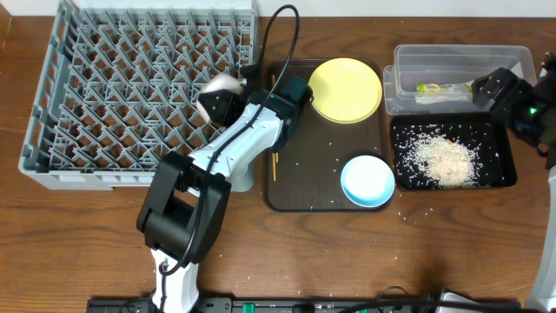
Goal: Sort waste into correct bins and load items into the dishwasher
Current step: 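Move the left gripper to the blue bowl and grasp its rim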
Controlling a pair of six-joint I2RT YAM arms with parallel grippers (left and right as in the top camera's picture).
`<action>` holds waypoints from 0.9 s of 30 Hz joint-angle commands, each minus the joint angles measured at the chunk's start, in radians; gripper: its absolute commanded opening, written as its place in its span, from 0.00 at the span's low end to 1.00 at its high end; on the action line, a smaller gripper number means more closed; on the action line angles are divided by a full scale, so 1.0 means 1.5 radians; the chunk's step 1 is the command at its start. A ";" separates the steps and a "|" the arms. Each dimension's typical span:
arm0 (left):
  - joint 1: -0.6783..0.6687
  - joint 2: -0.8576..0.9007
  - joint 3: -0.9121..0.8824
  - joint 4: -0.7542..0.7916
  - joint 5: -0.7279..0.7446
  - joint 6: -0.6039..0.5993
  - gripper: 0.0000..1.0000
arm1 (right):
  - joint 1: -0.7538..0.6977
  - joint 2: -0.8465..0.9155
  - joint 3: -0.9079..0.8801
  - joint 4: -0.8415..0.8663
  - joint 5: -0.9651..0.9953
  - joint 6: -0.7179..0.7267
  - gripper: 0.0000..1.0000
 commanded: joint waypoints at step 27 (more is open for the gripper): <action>-0.003 -0.201 0.030 0.047 0.817 -0.064 0.79 | -0.001 0.002 0.011 -0.001 0.000 0.004 0.99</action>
